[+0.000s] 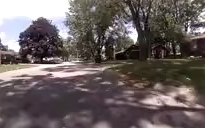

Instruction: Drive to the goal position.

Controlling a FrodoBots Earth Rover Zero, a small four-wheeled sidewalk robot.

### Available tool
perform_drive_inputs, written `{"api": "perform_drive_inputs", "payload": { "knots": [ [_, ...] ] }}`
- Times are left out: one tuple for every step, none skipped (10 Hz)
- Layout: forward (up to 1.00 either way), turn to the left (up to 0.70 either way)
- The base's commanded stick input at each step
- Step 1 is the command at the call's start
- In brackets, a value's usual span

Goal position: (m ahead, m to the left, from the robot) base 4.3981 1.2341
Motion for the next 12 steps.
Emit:
{"api": "perform_drive_inputs", "payload": {
  "knots": [
    [0.7,0.0],
    [0.7,0.0],
    [0.7,0.0],
    [0.7,0.1],
    [0.7,0.28],
    [0.7,0.35],
    [0.7,0.35],
    [0.7,0.35],
    [0.7,0.35],
    [0.7,0.35],
    [0.7,0.35],
    [0.7,0.16]
  ]
}}
